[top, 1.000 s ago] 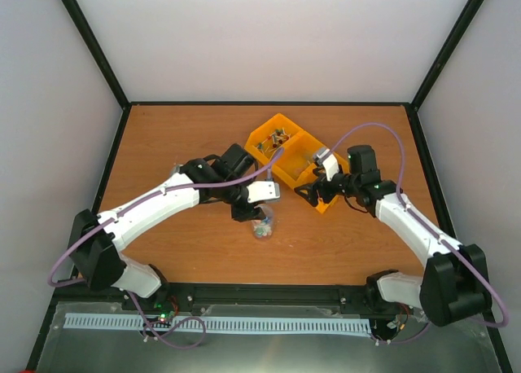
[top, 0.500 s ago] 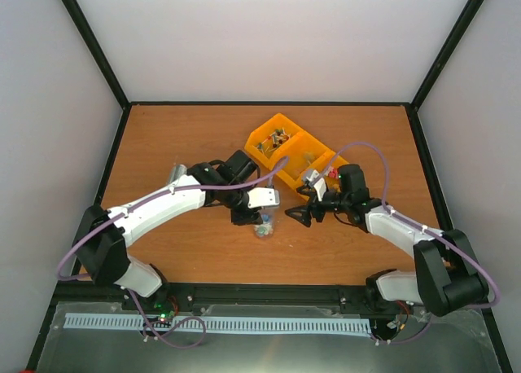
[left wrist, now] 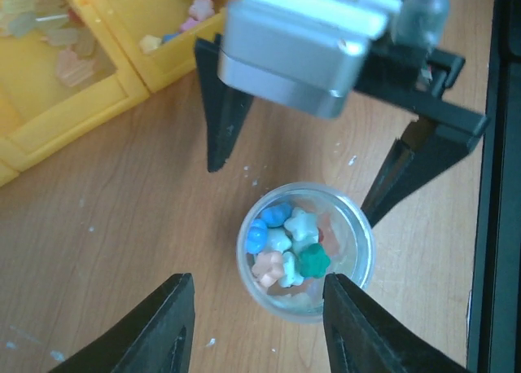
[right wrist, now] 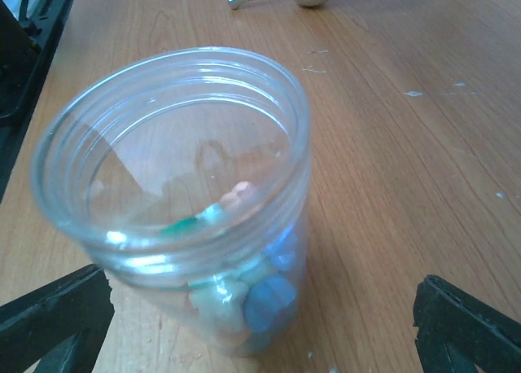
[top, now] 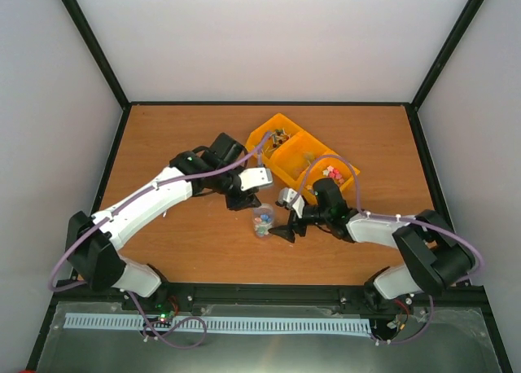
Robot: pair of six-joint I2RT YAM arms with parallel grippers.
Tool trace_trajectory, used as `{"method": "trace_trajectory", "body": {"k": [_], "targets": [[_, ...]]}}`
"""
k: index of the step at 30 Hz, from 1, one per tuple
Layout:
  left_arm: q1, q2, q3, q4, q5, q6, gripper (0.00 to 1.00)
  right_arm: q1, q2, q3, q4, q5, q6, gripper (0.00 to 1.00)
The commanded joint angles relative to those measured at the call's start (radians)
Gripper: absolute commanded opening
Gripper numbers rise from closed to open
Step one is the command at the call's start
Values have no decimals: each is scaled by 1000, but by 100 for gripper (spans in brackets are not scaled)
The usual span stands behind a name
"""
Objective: Pack the candies
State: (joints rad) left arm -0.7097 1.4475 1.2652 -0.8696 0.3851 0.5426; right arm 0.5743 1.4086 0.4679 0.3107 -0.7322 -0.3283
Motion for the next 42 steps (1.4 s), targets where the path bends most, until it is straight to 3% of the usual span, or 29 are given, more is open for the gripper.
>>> {"method": "trace_trajectory", "body": {"k": [1, 4, 13, 22, 26, 29, 34, 42], "targets": [[29, -50, 0, 27, 36, -38, 45, 61, 65, -17, 199, 61, -37, 100], [41, -77, -32, 34, 31, -47, 44, 102, 112, -22, 280, 71, -45, 98], [82, -170, -160, 65, 58, -75, 45, 153, 222, 11, 421, 82, 52, 78], [74, -240, -350, 269, 76, -132, 84, 176, 282, -3, 539, 122, 135, 74], [64, -222, -370, 334, 76, -153, 92, 172, 233, -32, 492, 141, 98, 91], [59, -217, -397, 376, 76, -155, 95, 141, 193, -60, 464, 127, 85, 96], [30, -176, -402, 458, 99, -149, 95, 118, 171, -44, 360, 74, 28, 95], [-30, -110, -381, 477, 106, -95, 90, 118, 173, -21, 336, 37, 26, 82]]}}
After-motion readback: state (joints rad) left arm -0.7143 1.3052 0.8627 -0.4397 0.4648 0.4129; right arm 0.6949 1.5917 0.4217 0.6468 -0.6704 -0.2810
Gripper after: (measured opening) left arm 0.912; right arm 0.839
